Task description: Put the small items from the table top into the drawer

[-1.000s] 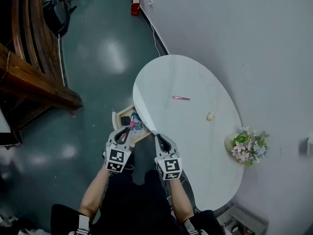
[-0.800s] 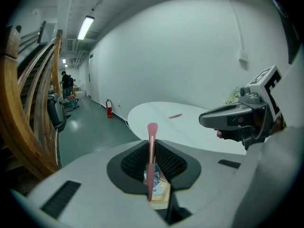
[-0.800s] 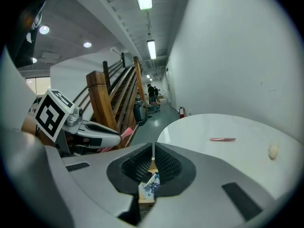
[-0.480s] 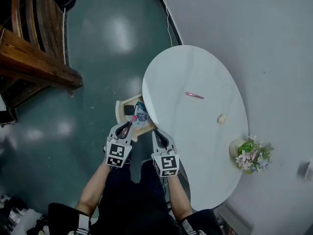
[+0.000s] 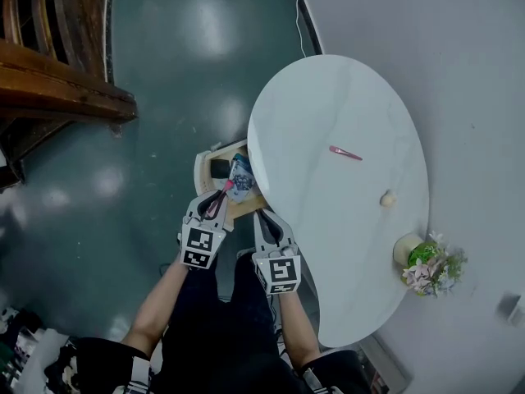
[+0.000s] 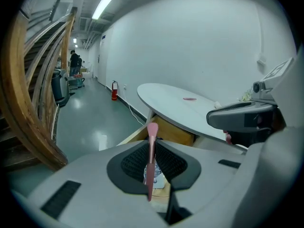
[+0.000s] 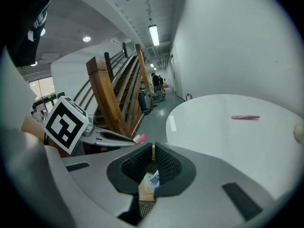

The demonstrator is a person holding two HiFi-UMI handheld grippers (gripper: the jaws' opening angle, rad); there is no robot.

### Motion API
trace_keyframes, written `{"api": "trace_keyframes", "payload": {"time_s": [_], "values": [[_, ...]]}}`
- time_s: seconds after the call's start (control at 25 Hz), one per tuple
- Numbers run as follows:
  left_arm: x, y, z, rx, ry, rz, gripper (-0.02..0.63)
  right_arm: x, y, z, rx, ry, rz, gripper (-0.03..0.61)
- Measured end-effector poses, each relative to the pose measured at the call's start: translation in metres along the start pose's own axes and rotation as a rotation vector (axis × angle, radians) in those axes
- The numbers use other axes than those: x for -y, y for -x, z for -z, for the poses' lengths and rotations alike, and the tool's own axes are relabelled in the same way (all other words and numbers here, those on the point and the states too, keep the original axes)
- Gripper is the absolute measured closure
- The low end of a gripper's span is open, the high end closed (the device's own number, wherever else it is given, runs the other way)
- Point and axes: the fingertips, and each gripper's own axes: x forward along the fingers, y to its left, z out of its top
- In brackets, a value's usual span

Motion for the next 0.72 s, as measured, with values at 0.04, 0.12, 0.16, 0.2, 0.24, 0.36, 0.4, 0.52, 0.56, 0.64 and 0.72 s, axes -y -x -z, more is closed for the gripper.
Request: {"api": "trace_keyframes", "payload": {"time_s": [0.04, 0.12, 0.16, 0.2, 0.24, 0.36, 0.4, 0.52, 0.56, 0.64, 0.72], "values": [[-0.001, -0.005, 0.001, -0.001, 0.005, -0.001, 0.557, 0.0, -0.002, 0.002, -0.004, -0.004, -0.003, 0.538], [-0.004, -0.014, 0.004, -0.004, 0.014, -0.006, 0.557, 0.0, -0.005, 0.006, -0.011, -0.011, -0.008, 0.538], [-0.006, -0.019, 0.005, -0.006, 0.018, -0.011, 0.557, 0.0, -0.005, 0.007, -0.013, -0.016, -0.011, 0.538], [-0.008, -0.024, 0.006, -0.008, 0.024, -0.015, 0.557, 0.0, -0.006, 0.008, -0.015, -0.022, -0.012, 0.538], [-0.01, -0.029, 0.007, -0.01, 0.033, -0.018, 0.557, 0.0, -0.007, 0.009, -0.017, -0.029, -0.013, 0.538], [-0.014, -0.041, 0.007, -0.014, 0.058, -0.021, 0.557, 0.001, -0.009, 0.012, -0.021, -0.043, -0.013, 0.538], [-0.015, -0.044, 0.008, -0.016, 0.058, -0.022, 0.557, 0.002, -0.009, 0.013, -0.022, -0.045, -0.012, 0.538], [-0.017, -0.051, 0.01, -0.027, 0.054, -0.026, 0.557, 0.005, -0.009, 0.014, -0.019, -0.05, -0.008, 0.538], [-0.017, -0.053, 0.011, -0.032, 0.053, -0.029, 0.557, 0.007, -0.01, 0.013, -0.019, -0.051, -0.007, 0.538], [-0.018, -0.056, 0.012, -0.042, 0.042, -0.039, 0.557, 0.01, -0.011, 0.013, -0.017, -0.057, -0.004, 0.538], [-0.017, -0.058, 0.013, -0.044, 0.022, -0.052, 0.557, 0.012, -0.013, 0.012, -0.015, -0.066, -0.001, 0.538]]}}
